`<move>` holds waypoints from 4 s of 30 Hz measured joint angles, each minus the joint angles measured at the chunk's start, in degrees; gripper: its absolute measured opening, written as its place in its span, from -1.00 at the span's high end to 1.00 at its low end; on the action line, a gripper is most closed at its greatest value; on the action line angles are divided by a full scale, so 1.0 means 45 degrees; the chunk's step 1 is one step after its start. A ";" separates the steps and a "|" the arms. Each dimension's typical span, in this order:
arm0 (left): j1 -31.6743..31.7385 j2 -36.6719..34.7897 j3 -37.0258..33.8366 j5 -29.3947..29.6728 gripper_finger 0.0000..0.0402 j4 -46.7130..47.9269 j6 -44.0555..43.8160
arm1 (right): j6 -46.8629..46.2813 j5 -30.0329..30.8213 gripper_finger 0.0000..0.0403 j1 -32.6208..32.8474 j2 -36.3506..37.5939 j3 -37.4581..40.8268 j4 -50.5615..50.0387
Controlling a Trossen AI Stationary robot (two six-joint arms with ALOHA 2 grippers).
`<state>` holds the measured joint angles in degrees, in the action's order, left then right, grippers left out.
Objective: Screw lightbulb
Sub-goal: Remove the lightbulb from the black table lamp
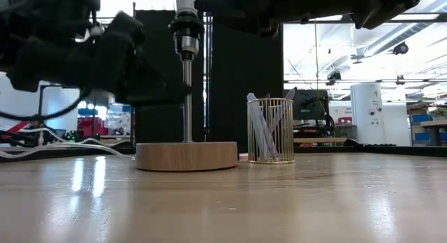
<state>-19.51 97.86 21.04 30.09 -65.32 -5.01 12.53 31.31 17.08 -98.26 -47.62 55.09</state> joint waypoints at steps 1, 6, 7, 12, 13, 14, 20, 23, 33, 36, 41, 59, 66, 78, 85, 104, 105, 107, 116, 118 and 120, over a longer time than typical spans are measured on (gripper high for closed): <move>0.0037 -0.0103 0.0000 0.0062 -0.60 -0.0020 0.0043 | 0.0000 0.0031 -0.71 0.0000 0.0000 0.0002 -0.0034; 0.0024 -0.1072 -0.0017 0.0067 -0.60 0.0496 0.0386 | -0.0102 0.0038 -0.71 0.0000 0.0000 0.0002 -0.0033; 0.0029 -0.1304 -0.0019 0.0074 -0.60 0.0584 0.0500 | -0.0102 0.0038 -0.71 0.0000 0.0000 0.0002 -0.0019; 0.0161 -0.1801 0.0093 0.0098 -0.60 0.0336 0.1063 | -0.0471 -0.0234 -0.71 -0.0129 0.0003 -0.0217 0.0022; 0.0191 -0.1801 0.0155 0.0099 -0.60 0.0339 0.1094 | -0.0512 -0.0355 -0.71 -0.0143 0.0000 -0.0352 0.0016; 0.0213 -0.1794 0.0205 0.0099 -0.60 0.0315 0.1102 | -0.0522 -0.0350 -0.71 -0.0146 0.0000 -0.0526 -0.0046; 0.0426 -0.1753 0.0522 0.0112 -0.53 0.0122 0.1037 | -0.0685 -0.0271 -0.71 -0.0187 -0.0015 -0.1389 -0.0979; 0.0492 -0.1753 0.0647 0.0129 -0.40 0.0005 0.1015 | -0.1080 -0.0090 -0.71 -0.0223 -0.0015 -0.1585 -0.1059; 0.0876 -0.1733 0.0894 0.0110 0.29 0.0034 0.0829 | -0.2040 0.0057 -0.71 -0.0400 -0.0034 -0.1829 -0.1256; 0.0944 -0.1733 0.0928 0.0123 0.29 0.0046 0.0835 | -0.2365 -0.0005 -0.71 -0.0506 -0.0036 -0.1874 -0.1461; 0.1013 -0.1733 0.0927 0.0143 0.29 0.0043 0.0801 | -0.2478 -0.0074 -0.61 -0.0655 -0.0044 -0.2256 -0.2298; 0.1097 -0.2023 0.1001 -0.0368 0.29 0.0474 0.0640 | -0.2773 -0.1123 0.36 -0.0772 0.0068 -0.2456 -0.3215; 0.1022 -0.3094 0.1001 -0.2950 0.30 0.1637 0.0471 | -0.2773 -0.3860 0.28 -0.0854 0.0860 -0.2475 -0.4317; 0.0728 -0.2099 0.4067 -0.5835 0.30 0.4717 0.0583 | -0.1473 -1.3458 0.28 -0.2288 0.1536 -0.2888 -0.5940; 0.0548 -0.1397 0.4931 -0.6292 0.31 0.5093 0.0497 | -0.0563 -1.6073 0.22 -0.2584 0.1564 -0.3325 -0.7285; 0.0424 -0.2216 0.3731 -0.2401 0.31 0.3649 0.0832 | -0.0658 -0.7812 -0.51 -0.1711 0.3005 -0.3913 -0.9971; 0.0435 -0.2341 0.3684 -0.2012 0.31 0.3611 0.0924 | -0.0539 -0.6882 -0.50 -0.1556 0.3038 -0.3908 -0.9900; 0.0481 -0.2551 0.3628 -0.1191 0.31 0.3610 0.1200 | -0.0483 -0.5449 -0.48 -0.1271 0.3065 -0.3904 -0.9708; 0.0720 -0.2777 0.3899 0.3228 0.31 0.3388 0.2765 | -0.2120 -0.0173 -0.42 -0.0887 0.2361 -0.3781 -0.7282; 0.0807 -0.2777 0.4046 0.3873 0.31 0.3298 0.3075 | -0.1836 0.0639 -0.44 -0.0877 0.2078 -0.3728 -0.6660; 0.0910 -0.2777 0.4104 0.4157 0.31 0.3281 0.3296 | -0.1653 0.1287 -0.45 -0.0879 0.1727 -0.3733 -0.5749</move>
<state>-15.41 85.36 39.50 48.79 -50.55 9.82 5.10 37.11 13.13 -90.49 -64.42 29.22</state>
